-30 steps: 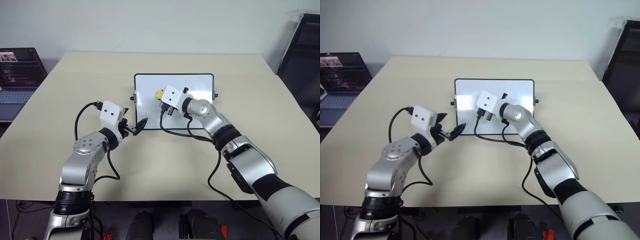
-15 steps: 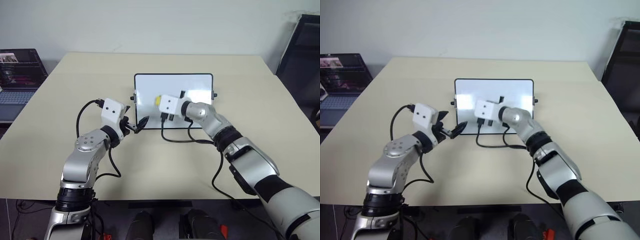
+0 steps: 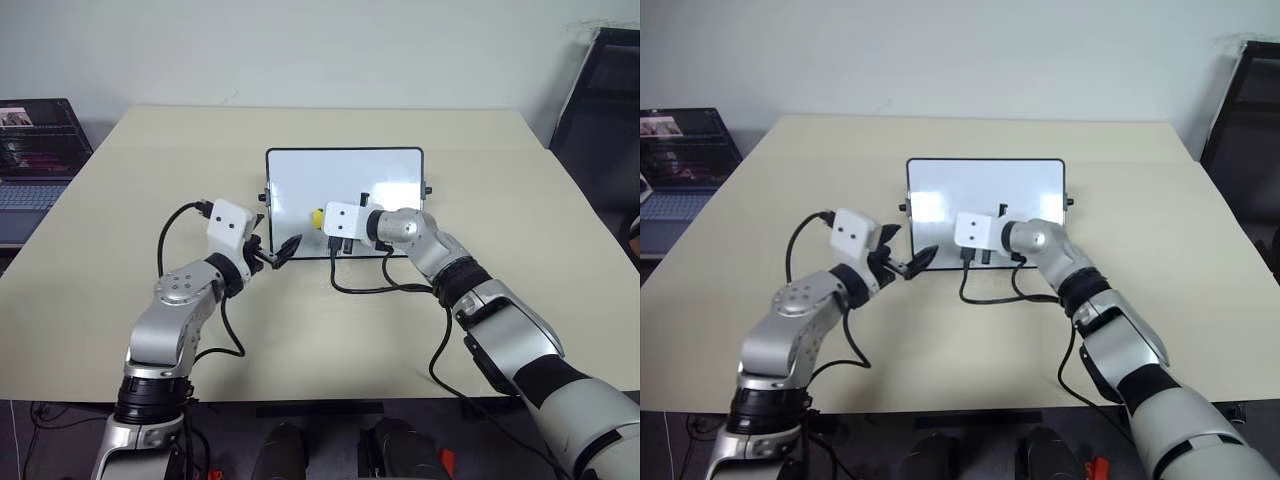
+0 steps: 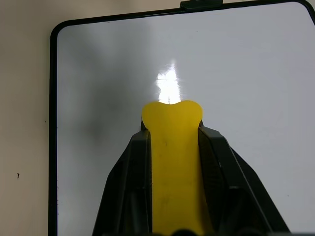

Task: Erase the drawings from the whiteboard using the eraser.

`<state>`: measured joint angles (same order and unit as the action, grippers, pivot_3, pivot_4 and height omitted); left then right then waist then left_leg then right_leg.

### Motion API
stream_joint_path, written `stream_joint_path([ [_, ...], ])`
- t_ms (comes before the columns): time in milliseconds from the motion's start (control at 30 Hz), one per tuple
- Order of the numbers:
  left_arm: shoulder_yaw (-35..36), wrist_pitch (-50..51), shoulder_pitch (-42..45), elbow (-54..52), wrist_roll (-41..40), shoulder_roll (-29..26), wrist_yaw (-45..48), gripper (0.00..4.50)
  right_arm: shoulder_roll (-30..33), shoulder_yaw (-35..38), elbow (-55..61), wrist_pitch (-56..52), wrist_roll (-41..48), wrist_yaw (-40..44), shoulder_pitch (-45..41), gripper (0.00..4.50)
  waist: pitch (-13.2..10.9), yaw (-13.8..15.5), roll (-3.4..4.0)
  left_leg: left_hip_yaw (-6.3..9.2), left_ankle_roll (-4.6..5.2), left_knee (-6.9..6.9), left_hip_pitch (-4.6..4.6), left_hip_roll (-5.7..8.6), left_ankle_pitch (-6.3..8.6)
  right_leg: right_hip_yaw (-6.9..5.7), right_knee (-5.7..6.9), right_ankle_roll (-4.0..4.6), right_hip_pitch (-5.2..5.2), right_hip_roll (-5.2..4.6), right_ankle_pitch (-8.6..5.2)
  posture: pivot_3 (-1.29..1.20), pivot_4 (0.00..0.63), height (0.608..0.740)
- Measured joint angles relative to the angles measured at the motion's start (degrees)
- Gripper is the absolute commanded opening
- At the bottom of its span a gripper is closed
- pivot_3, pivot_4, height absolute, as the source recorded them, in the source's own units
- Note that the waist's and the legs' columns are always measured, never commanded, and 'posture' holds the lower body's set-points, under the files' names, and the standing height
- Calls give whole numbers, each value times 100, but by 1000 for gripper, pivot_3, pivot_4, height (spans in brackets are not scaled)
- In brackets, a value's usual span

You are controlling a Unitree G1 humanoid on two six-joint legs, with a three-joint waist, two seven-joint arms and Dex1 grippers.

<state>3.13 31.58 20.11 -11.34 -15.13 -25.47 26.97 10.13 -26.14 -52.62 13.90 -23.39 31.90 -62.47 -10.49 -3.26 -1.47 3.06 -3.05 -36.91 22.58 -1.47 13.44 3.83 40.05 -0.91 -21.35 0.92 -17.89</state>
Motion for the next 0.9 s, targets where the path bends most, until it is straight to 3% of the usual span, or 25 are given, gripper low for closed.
stream_joint_path([
  [167, -18, 46, 2, -4, -2, 3, -1, 4500, 48, 14, -131, -43, -179, -707, -202, 976, 0, 23, 0, 2, -1, -1, 3, 3, -6, -1, -1, 1, 0, 0, 1, 0, 150, 740],
  [567, -22, 158, 51, -145, -38, 61, -51, 4500, 404, -19, 752, -286, -195, 685, 287, 976, 0, 35, 0, 5, -2, 3, 6, 2, -5, -5, -6, 0, 1, -1, 1, 0, 150, 740],
  [733, -31, 175, 54, -150, -42, 61, -38, 4500, 328, -17, 861, -316, -220, 448, 359, 976, -1, 6, 1, 3, -1, 1, 6, 1, -6, -2, -5, 0, -1, 0, 1, 0, 150, 740],
  [900, -45, 176, 58, -151, -60, 56, 12, 4500, 236, 554, 1395, -907, 338, 384, 584, 976, -1, 25, 0, 8, -3, 4, 29, 3, -4, -7, -10, 1, -17, -2, 1, 0, 150, 740],
])
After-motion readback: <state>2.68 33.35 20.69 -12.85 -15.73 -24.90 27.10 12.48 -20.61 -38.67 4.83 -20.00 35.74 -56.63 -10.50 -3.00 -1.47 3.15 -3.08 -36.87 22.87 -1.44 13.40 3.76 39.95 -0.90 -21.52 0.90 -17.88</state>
